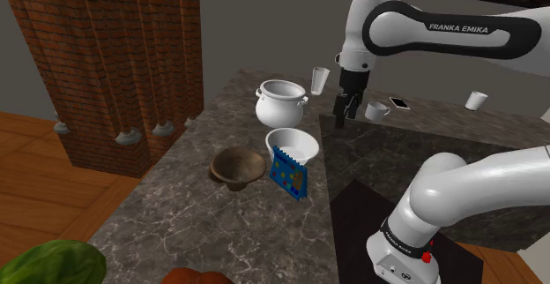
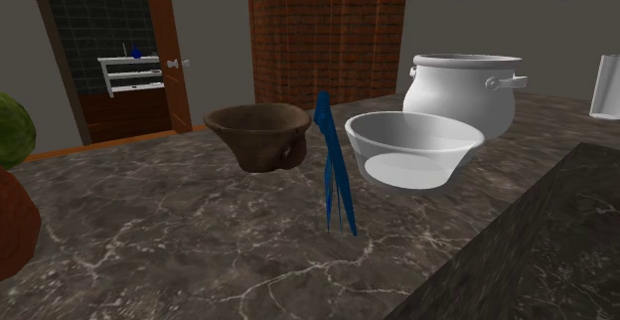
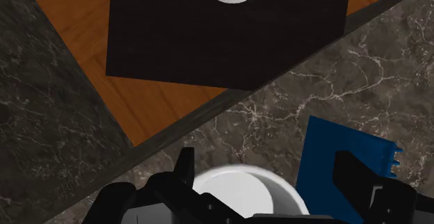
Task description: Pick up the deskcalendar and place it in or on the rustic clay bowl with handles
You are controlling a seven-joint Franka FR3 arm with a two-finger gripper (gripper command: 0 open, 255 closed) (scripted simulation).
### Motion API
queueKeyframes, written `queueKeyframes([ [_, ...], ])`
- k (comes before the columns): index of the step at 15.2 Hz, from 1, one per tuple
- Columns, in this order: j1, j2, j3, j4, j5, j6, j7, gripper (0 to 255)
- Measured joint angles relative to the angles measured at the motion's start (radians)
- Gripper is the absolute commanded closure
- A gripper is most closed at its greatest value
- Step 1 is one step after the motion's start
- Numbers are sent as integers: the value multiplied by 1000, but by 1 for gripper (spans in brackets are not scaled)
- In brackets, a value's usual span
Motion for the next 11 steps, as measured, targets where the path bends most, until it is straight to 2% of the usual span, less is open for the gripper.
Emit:
queueKeyframes([
  [3,8,7,34,-13,15,33,38,0],
  [11,46,87,253,-75,80,261,287,0],
])
